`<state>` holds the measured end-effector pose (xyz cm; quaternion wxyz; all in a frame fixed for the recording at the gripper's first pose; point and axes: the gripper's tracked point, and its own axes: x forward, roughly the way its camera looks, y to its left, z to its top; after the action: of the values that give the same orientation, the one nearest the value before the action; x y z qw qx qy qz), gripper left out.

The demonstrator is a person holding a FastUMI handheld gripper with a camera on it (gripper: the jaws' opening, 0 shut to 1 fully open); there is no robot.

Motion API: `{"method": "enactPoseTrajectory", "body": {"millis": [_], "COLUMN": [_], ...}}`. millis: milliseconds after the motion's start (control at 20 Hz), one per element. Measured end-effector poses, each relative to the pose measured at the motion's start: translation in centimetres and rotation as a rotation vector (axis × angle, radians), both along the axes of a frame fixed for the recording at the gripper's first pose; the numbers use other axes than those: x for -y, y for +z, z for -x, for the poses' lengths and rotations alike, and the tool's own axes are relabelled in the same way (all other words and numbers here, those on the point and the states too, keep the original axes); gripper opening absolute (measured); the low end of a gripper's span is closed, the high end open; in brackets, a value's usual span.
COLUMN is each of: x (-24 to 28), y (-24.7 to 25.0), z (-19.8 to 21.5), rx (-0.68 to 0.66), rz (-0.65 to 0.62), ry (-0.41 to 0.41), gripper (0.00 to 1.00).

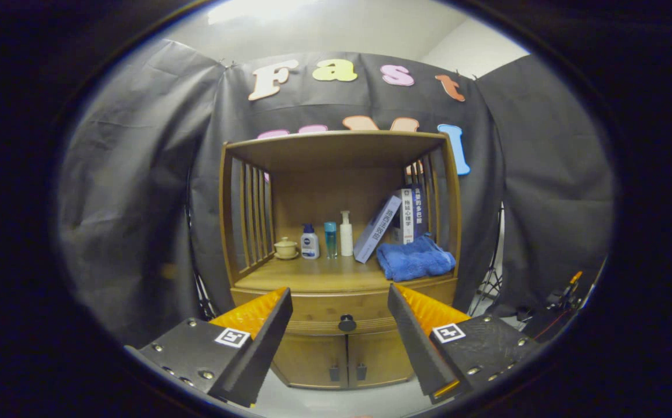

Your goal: Pull open the drawer, take out the items inside it, and place them on the countertop above the cabinet.

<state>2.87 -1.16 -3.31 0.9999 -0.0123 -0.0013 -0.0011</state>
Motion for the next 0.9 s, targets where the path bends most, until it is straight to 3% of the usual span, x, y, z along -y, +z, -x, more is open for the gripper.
{"method": "enactPoseTrajectory", "body": {"millis": [300,650,850,900], "x": [-0.7,-0.7,1.0,1.6], "y": [-7.2,-17.3,-19.6,-19.2], "z": [-5.7,-13.3,-16.8,-17.5], "rx": [-0.039,-0.147,-0.191,-0.168], "rz": [0.036,-0.023,-0.032,-0.055], "ry": [0.063,0.023,-0.001,-0.019], "gripper": [0.99,0.99,0.99,0.91]}}
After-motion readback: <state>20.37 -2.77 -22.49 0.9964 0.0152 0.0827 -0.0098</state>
